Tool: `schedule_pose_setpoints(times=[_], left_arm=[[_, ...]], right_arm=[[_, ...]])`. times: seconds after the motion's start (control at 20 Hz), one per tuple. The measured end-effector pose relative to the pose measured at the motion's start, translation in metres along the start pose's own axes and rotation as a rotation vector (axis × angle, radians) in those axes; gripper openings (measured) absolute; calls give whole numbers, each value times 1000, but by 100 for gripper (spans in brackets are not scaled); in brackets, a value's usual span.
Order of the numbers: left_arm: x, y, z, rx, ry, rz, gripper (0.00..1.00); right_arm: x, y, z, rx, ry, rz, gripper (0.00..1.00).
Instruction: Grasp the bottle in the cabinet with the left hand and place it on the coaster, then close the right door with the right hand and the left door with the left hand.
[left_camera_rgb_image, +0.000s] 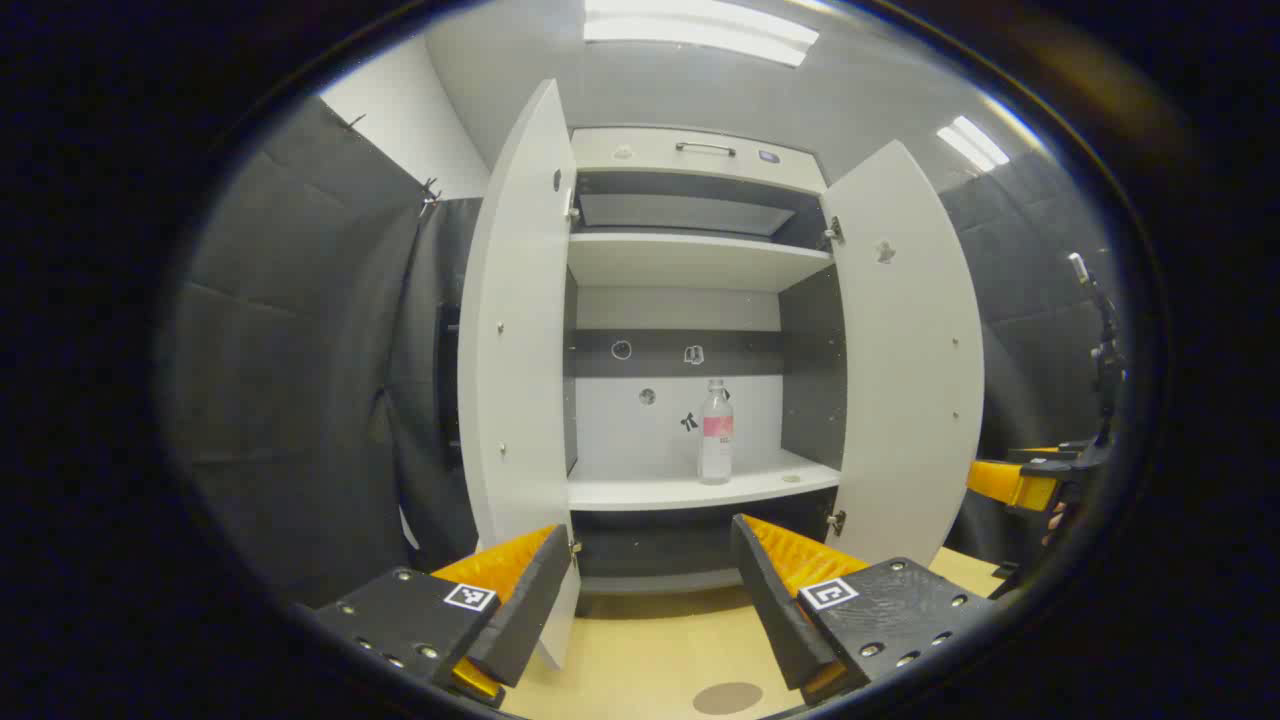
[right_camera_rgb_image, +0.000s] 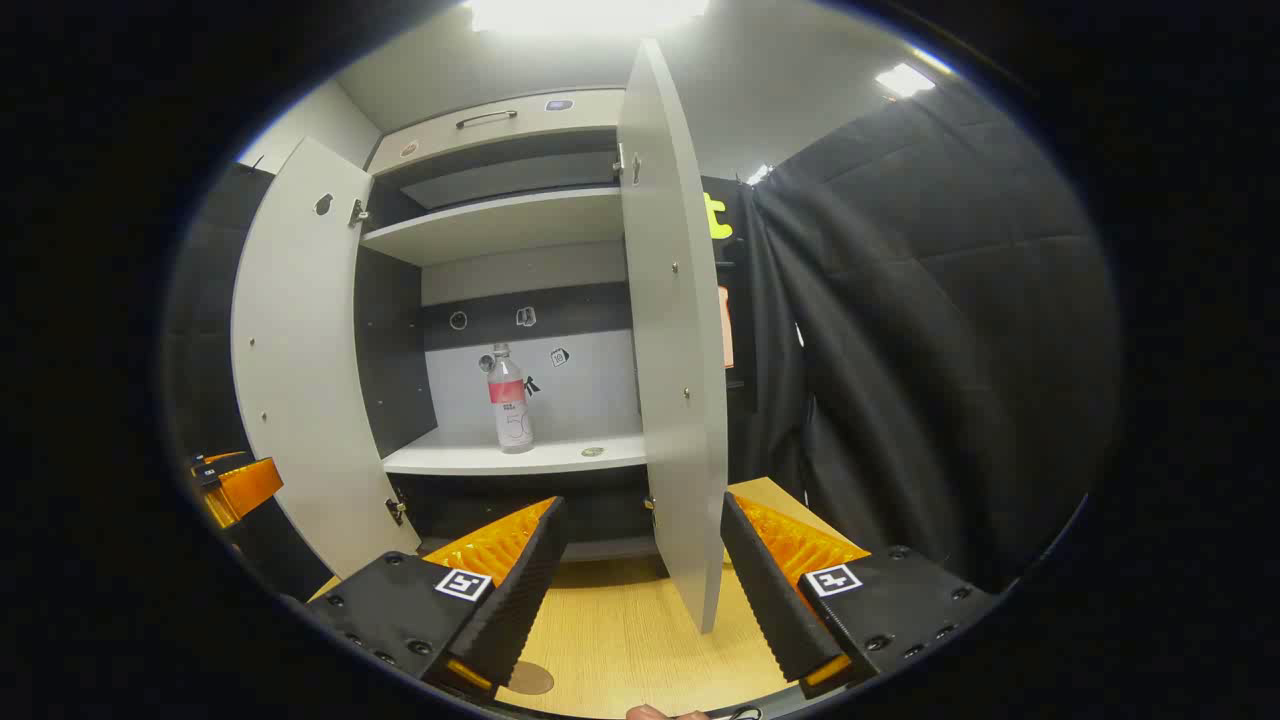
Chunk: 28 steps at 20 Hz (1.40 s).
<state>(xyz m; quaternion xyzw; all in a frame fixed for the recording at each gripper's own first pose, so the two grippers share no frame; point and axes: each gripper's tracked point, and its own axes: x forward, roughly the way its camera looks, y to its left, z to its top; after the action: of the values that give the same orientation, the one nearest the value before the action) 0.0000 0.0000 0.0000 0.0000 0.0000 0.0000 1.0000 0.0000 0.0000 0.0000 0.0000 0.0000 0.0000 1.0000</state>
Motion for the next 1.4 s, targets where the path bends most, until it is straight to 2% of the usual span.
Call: schedule_pose_setpoints(times=[0.2, 0.6, 0.65, 0.7, 0.85, 0.9, 0.95, 1.15, 1.2, 1.25, 1.3, 1.35, 1.4], left_arm=[[-4, -3, -9, 14, 14, -3, 94], [-12, 8, -20, -37, 38, 26, 94], [-13, 10, -21, -40, 38, 31, 88], [-13, 13, -19, -46, 36, 37, 94], [-11, 18, -20, -76, 35, 51, 94], [-10, 18, -20, -86, 38, 53, 100], [-9, 18, -21, -93, 38, 52, 94], [9, 9, -27, -91, 47, 31, 94], [14, 4, -27, -104, 54, 22, 100], [18, 1, -26, -118, 56, 15, 88], [22, -2, -25, -130, 57, 6, 87], [29, -5, -22, -134, 53, -4, 88], [36, -9, -19, -128, 47, -19, 100]], right_arm=[[-5, 1, 0, -15, -8, -3, 98], [-8, -3, -1, -13, 1, -11, 98], [-9, -4, 0, -13, -2, -12, 98], [-9, -5, 2, -15, -8, -16, 98], [-9, -9, 4, -16, -15, -31, 98], [-9, -11, 4, -12, -9, -37, 98], [-11, -14, 4, -7, -4, -42, 98], [-16, -36, 4, -19, 0, -92, 98], [-16, -41, 5, -14, 6, -108, 98], [-16, -46, 5, -5, 16, -127, 98], [-16, -50, 6, 6, 24, -142, 98], [-16, -55, 8, 8, 24, -158, 98], [-16, -61, 12, -7, 14, -175, 98]])
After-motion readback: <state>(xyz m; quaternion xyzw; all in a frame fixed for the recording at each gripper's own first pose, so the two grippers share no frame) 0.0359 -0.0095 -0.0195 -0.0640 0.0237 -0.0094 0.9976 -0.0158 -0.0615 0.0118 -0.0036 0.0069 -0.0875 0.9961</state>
